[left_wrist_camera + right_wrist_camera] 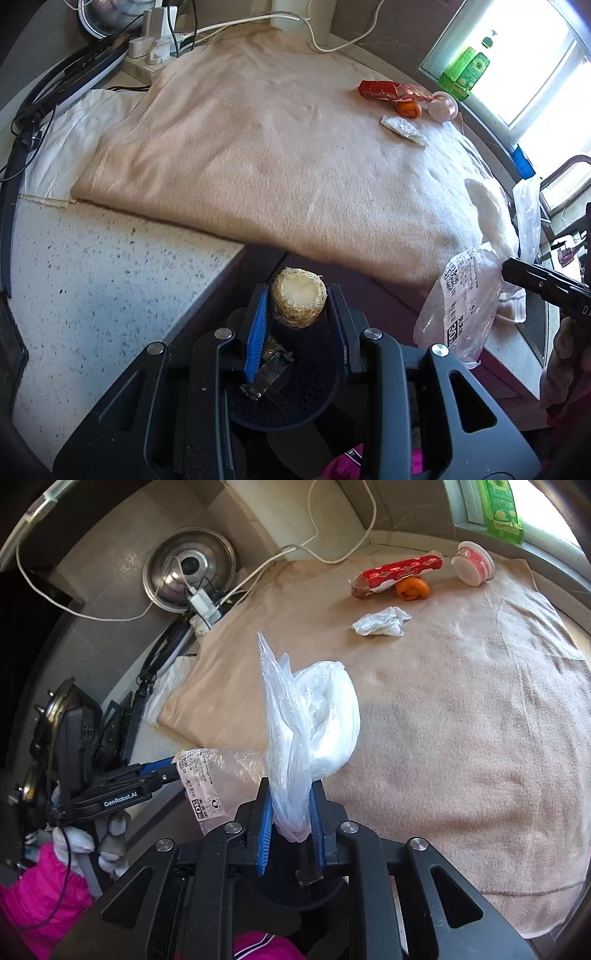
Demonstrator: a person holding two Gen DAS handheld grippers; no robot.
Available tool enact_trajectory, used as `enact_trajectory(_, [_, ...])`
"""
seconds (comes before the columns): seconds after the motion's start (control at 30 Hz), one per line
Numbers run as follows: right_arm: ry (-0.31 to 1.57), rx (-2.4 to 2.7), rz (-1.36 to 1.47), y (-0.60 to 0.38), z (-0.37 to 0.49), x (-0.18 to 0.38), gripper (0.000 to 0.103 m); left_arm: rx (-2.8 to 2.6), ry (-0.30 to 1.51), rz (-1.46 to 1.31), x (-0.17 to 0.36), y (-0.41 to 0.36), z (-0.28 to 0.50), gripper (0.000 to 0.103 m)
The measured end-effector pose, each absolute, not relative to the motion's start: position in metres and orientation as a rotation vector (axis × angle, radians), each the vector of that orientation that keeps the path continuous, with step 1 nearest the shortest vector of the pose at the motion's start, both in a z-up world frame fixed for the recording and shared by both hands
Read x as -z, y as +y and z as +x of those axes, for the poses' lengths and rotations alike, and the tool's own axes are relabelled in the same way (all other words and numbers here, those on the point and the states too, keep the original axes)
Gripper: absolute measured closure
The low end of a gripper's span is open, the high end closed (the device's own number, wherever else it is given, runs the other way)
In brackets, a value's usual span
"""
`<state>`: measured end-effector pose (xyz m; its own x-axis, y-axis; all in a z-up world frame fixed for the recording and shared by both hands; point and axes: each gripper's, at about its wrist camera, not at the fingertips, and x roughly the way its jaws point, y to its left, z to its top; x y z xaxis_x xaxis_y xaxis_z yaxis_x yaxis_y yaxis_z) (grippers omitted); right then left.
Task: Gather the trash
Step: 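Carry the bun and plastic bag down over the blue basket, then open both tools to drop the bun and bag into the basket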
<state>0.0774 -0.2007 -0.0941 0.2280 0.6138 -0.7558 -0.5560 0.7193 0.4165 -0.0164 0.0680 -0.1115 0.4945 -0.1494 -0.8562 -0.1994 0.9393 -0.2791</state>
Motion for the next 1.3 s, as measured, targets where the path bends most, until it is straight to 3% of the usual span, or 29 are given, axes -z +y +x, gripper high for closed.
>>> enact_trajectory(0.67, [1.131,-0.831,-0.196,-0.146,-0.001,0.155,0.086,-0.05,1.185,-0.375,0.176,0.066,-0.079,0.072])
enact_trajectory(1.3, [1.198,-0.799,-0.394,-0.117,-0.013,0.22,0.086,-0.066,1.311,-0.38,0.244,0.053,-0.085,0.072])
